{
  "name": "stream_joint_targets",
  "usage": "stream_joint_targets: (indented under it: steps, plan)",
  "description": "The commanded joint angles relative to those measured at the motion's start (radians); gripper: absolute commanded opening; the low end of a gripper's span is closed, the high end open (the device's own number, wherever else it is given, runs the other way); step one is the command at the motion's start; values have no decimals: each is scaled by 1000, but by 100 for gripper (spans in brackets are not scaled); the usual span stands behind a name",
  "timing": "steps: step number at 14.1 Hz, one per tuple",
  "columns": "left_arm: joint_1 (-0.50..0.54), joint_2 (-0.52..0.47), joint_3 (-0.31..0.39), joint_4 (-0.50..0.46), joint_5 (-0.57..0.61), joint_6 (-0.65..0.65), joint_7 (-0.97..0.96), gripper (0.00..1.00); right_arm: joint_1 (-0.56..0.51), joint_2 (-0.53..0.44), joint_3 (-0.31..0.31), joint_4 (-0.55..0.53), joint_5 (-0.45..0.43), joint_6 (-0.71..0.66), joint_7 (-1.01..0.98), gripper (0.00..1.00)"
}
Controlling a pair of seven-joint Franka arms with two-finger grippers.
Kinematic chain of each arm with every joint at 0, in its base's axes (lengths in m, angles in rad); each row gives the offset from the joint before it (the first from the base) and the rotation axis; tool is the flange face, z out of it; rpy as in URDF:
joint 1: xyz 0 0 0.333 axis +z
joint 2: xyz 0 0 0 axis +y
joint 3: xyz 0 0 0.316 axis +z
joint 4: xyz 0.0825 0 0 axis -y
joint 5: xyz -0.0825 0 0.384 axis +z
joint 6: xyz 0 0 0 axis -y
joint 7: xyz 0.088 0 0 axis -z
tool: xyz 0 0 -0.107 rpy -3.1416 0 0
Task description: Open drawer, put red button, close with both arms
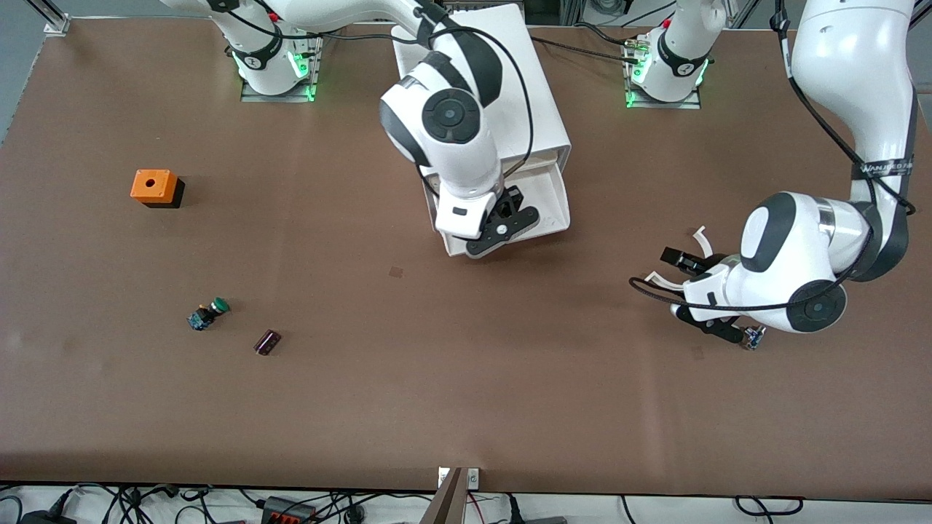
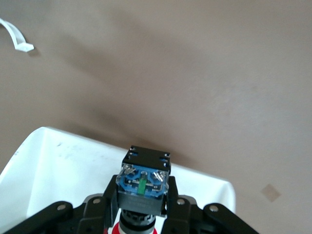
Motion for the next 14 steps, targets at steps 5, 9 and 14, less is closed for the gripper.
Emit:
stream_joint_targets:
  steps: [5,9,14]
  plan:
    - [19,54,-4,23,28,31,-12,100,26,33,-11,4,4,-18,46,0]
    - [15,56,-4,15,29,21,-23,100,40,39,-11,-10,5,-40,62,0]
    - [21,62,-4,12,28,28,-26,100,58,45,-9,-10,7,-107,75,0]
